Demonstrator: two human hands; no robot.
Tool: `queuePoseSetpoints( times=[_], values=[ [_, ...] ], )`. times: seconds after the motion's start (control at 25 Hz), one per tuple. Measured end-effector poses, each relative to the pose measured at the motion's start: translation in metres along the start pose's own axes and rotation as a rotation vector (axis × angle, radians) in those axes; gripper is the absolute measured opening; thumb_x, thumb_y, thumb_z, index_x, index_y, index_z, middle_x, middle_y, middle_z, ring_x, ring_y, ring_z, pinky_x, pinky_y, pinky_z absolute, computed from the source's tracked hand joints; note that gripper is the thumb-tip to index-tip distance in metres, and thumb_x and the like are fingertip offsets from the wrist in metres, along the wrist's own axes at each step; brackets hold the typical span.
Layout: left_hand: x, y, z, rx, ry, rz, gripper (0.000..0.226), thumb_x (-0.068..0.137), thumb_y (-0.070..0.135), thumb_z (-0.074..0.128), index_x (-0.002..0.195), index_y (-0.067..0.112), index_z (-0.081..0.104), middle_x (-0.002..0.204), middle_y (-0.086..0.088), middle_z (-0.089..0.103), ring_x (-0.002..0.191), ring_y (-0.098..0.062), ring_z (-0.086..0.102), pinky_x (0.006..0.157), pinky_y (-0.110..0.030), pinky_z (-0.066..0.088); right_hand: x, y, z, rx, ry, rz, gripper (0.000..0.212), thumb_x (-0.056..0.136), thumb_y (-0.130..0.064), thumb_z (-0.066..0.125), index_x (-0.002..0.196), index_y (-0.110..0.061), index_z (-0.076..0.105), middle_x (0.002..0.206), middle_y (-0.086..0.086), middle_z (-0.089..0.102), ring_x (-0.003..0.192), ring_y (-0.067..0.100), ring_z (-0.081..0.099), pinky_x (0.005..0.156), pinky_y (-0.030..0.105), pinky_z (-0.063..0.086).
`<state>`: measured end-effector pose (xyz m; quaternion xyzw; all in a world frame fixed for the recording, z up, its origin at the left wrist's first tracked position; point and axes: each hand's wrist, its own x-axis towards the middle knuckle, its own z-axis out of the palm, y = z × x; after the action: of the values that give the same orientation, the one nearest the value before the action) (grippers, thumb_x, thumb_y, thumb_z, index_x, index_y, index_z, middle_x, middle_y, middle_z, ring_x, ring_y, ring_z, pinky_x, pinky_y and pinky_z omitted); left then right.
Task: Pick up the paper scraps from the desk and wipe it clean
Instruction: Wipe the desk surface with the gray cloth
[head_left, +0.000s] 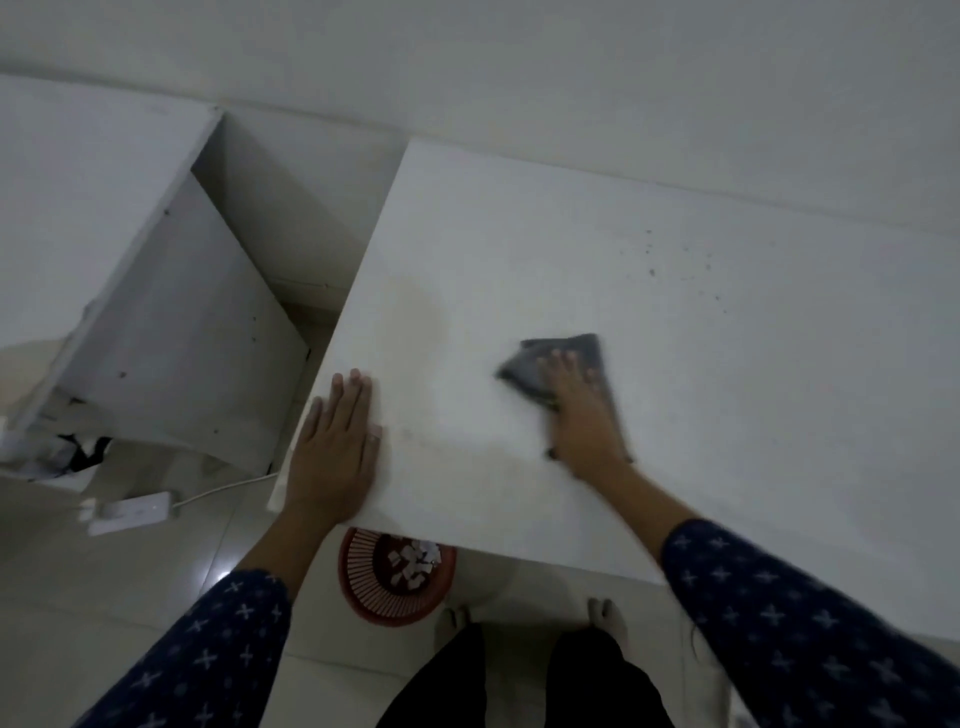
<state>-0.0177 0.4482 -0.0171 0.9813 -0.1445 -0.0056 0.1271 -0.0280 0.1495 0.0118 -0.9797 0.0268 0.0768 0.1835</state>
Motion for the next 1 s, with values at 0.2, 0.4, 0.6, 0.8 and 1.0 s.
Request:
queuePoseSetpoints(
  times=[0.2, 0.4, 0.6, 0.8, 1.0],
  values=[
    [0.003, -0.006, -0.001, -0.202, 0.053, -0.05, 0.061, 0.095, 0.04, 0.013, 0.149, 0.011, 0.004, 0.157, -0.002, 0.002, 0.145, -0.012, -0.004, 0.119, -0.032, 0.002, -0.009, -0.021, -0.029, 0.361, 0.007, 0.0, 0.059, 0.091, 0.001, 0.044, 0.143, -0.024, 0.033, 0.112, 0.011, 0.066, 0.098, -0.004, 0.062, 0.086, 0.019, 0.049],
    [0.018, -0.006, -0.004, -0.377, 0.139, -0.088, 0.061, 0.095, 0.041, 0.015, 0.148, 0.011, 0.004, 0.156, 0.0, 0.002, 0.145, -0.009, -0.004, 0.119, -0.037, 0.006, 0.027, -0.138, 0.056, -0.005, -0.235, -0.753, 0.062, 0.089, -0.016, 0.048, 0.147, -0.017, 0.027, 0.157, 0.001, 0.02, 0.147, 0.014, 0.005, 0.121, 0.037, -0.002],
    [0.043, -0.002, 0.0, -0.182, 0.127, -0.058, 0.065, 0.097, 0.047, 0.008, 0.148, 0.007, 0.005, 0.157, -0.008, 0.002, 0.145, -0.014, -0.005, 0.118, -0.032, 0.0, 0.123, -0.159, 0.059, 0.001, -0.079, -0.642, 0.061, 0.09, -0.02, 0.046, 0.148, -0.019, 0.024, 0.157, 0.0, 0.021, 0.147, 0.015, 0.009, 0.121, 0.037, 0.005],
    [0.05, -0.005, 0.004, 0.045, -0.009, 0.073, 0.062, 0.098, 0.042, 0.011, 0.149, 0.006, 0.005, 0.158, -0.009, 0.002, 0.146, -0.021, -0.004, 0.118, -0.036, 0.002, 0.181, -0.088, 0.03, 0.07, 0.201, -0.096, 0.065, 0.085, -0.005, 0.044, 0.147, -0.016, 0.028, 0.157, 0.004, 0.021, 0.147, 0.019, 0.01, 0.12, 0.036, 0.003],
    [0.05, -0.002, 0.002, 0.0, -0.009, 0.064, 0.061, 0.098, 0.038, 0.015, 0.148, 0.004, 0.009, 0.157, -0.011, 0.007, 0.146, -0.023, 0.001, 0.117, -0.036, 0.005, 0.125, -0.017, -0.015, 0.235, 0.352, 0.459, 0.052, 0.092, -0.005, 0.039, 0.143, -0.01, 0.033, 0.144, 0.015, 0.043, 0.128, 0.029, 0.044, 0.106, 0.038, 0.038]
  ],
)
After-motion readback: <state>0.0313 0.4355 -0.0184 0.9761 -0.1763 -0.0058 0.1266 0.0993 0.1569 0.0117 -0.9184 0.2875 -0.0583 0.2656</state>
